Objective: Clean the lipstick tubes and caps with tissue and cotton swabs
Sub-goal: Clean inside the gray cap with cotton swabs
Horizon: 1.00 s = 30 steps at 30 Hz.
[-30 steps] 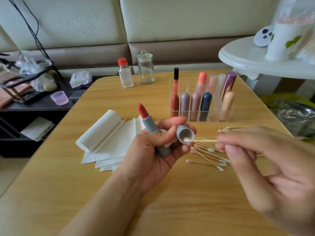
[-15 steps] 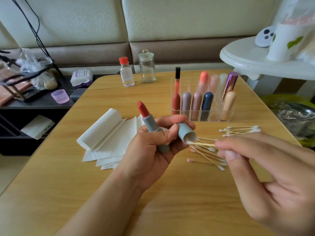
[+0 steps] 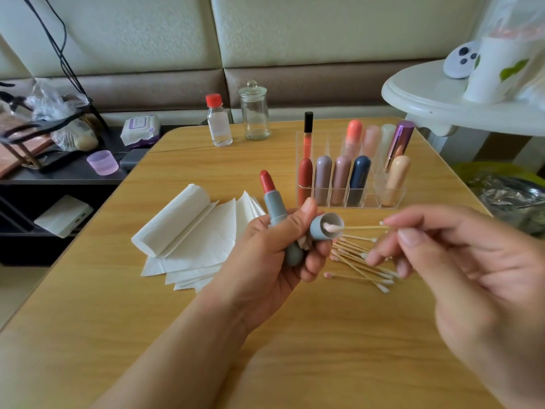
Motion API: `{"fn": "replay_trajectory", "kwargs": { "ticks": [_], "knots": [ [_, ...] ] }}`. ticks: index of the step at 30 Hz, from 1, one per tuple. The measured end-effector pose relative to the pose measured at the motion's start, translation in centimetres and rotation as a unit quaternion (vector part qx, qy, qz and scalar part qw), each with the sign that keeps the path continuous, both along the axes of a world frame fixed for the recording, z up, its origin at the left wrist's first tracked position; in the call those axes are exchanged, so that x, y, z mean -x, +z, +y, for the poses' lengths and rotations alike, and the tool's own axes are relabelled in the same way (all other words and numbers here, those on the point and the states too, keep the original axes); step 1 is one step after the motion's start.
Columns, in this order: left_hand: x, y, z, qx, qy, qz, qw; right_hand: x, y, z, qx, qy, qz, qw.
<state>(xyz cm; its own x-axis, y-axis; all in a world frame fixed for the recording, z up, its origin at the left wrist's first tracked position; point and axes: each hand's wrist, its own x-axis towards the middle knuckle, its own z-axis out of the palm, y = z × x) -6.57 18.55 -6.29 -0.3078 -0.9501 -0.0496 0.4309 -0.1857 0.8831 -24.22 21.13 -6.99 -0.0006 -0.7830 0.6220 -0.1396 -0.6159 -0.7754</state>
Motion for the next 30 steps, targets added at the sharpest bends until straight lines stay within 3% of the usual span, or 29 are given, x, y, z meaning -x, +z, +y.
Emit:
{"fn": "replay_trajectory", "kwargs": {
  "ticks": [9,13,18,26,30],
  "knots": [
    [-0.06,-0.06,0.10,0.014,-0.011,-0.052,0.998,0.18,-0.42,-0.32,-0.028,0.026,-0.027,0.999],
    [-0.15,-0.27,0.06,0.012,-0.005,-0.060,0.998,0.46,-0.23,-0.42,-0.028,0.029,0.004,0.999],
    [-0.16,-0.38,0.03,0.018,-0.008,-0.066,0.998,0.65,0.08,-0.73,-0.058,0.080,-0.085,0.992],
    [-0.22,-0.39,-0.03,0.000,0.000,-0.083,0.997,0.79,-0.20,-0.83,-0.046,0.033,-0.006,0.998],
    [-0.06,-0.11,0.08,-0.012,0.019,-0.115,0.993,0.82,-0.20,-0.94,-0.063,0.036,-0.035,0.997]
  ]
}}
